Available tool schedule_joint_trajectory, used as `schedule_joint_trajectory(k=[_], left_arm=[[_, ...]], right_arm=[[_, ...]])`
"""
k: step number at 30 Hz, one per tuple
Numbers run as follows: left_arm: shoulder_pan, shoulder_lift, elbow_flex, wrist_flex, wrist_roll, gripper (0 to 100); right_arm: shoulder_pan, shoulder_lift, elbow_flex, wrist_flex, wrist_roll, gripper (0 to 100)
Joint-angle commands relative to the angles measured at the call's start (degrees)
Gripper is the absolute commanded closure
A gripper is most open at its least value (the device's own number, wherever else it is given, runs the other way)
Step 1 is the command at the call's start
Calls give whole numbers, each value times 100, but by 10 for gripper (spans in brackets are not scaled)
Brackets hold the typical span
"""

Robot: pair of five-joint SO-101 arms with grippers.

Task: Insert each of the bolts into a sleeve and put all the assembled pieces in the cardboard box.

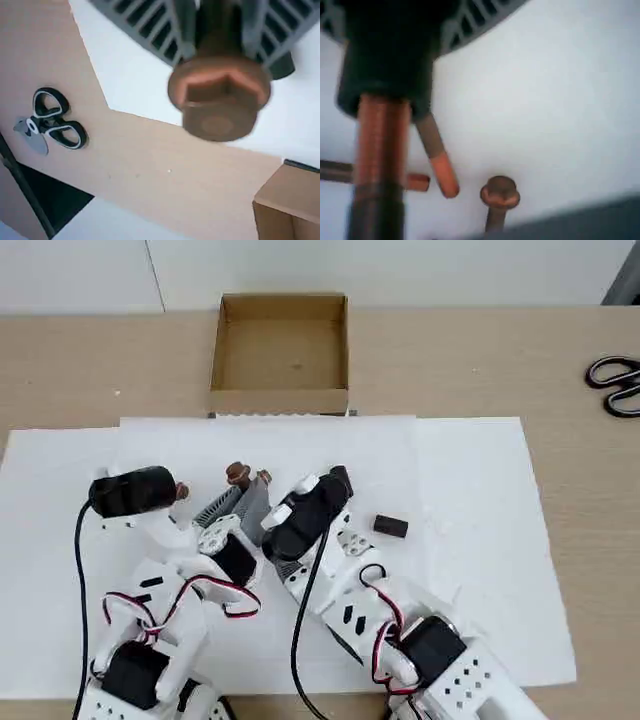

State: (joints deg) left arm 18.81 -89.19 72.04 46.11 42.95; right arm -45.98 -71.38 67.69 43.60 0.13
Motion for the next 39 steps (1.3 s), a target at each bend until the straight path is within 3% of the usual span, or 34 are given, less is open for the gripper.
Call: schedule_joint_trajectory(k=[1, 10, 16, 22, 31, 39], left_arm=[[18, -53, -4, -141, 26, 995], [738, -26, -4, 352, 0, 995], [765, -18, 40, 1020, -343, 995], [747, -62, 154, 1099, -659, 994], [712, -26, 154, 1108, -1424, 750], [686, -26, -101, 1090, -1618, 745]], right_arm=[[-48, -92, -97, -189, 70, 995], [-31, -92, -105, -690, 624, 995], [-31, -92, -105, -980, 818, 995], [-31, -57, -97, -963, 800, 995], [-31, -40, -62, -963, 791, 995], [-31, -40, 141, -963, 782, 995]])
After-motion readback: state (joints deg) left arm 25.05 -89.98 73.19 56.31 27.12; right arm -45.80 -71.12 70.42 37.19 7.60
